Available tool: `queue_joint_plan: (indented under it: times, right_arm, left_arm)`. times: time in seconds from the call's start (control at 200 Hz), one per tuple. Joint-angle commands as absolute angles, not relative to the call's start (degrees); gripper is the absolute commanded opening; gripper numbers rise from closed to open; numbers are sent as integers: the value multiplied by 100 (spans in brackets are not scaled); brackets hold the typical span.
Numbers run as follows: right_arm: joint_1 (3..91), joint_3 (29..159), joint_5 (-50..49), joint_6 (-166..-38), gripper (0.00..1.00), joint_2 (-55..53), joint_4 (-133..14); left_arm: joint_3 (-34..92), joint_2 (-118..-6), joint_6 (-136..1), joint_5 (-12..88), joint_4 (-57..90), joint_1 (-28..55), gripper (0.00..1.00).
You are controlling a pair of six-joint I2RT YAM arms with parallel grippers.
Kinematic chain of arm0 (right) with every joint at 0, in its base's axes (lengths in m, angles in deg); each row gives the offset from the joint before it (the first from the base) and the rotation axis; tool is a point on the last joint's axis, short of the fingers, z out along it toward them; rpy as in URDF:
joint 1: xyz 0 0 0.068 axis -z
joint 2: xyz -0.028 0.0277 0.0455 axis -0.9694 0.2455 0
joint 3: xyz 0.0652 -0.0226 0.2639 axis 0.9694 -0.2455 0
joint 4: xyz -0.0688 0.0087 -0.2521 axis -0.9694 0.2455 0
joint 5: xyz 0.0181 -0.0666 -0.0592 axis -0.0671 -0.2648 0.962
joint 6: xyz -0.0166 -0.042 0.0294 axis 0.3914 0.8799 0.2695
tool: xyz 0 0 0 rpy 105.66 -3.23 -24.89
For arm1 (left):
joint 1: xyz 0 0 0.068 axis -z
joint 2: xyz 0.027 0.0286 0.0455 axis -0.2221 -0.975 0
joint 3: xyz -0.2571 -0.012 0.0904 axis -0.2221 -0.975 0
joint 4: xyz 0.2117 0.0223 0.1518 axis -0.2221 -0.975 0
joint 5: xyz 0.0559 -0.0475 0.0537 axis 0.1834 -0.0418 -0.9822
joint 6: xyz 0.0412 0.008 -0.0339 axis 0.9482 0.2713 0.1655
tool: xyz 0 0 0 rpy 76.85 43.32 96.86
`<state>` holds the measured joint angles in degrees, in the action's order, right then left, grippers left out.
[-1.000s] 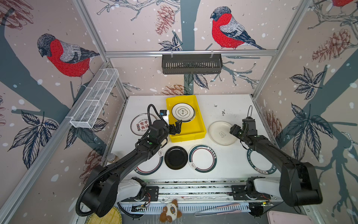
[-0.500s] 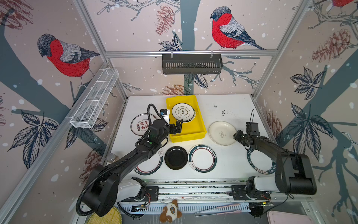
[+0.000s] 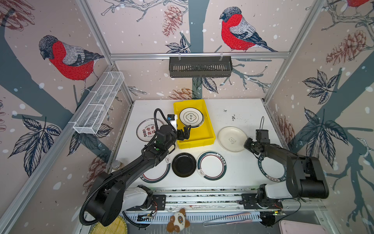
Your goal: Place the plates into the plastic bin on the countertop
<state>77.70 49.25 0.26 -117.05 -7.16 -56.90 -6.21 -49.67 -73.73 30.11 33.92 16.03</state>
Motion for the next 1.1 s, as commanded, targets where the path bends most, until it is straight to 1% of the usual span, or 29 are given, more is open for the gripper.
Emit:
queue_joint_plan:
  times: [0.0,0.11,0.441,0.756,0.867,1.052,1.092]
  right_arm:
    - [7781,4891,-30,-11717,10,-801,-5799]
    - [7826,4819,-281,-11805,4,-917,-5939]
    - [7871,4670,-647,-12096,3,-1655,-6119]
    - [7816,4888,-676,-12264,2,-2555,-5782]
    - [7591,5060,-491,-12249,2,-2768,-5628]
    - [7120,5277,-3,-12136,2,-2927,-5477]
    - [7014,5305,118,-12122,2,-2940,-5478]
  left_arm:
    - [-635,-4946,-7457,3071,3553,1593,97]
    - [-627,-4994,-7467,3125,3580,1600,97]
    - [-600,-5078,-7546,3235,3588,1602,97]
    - [-514,-5227,-7730,3595,3823,1681,97]
    - [-388,-5424,-7789,3695,3953,1866,94]
    - [-9,-5970,-7896,3853,4170,2250,85]
    - [109,-6118,-7921,3903,4165,2320,82]
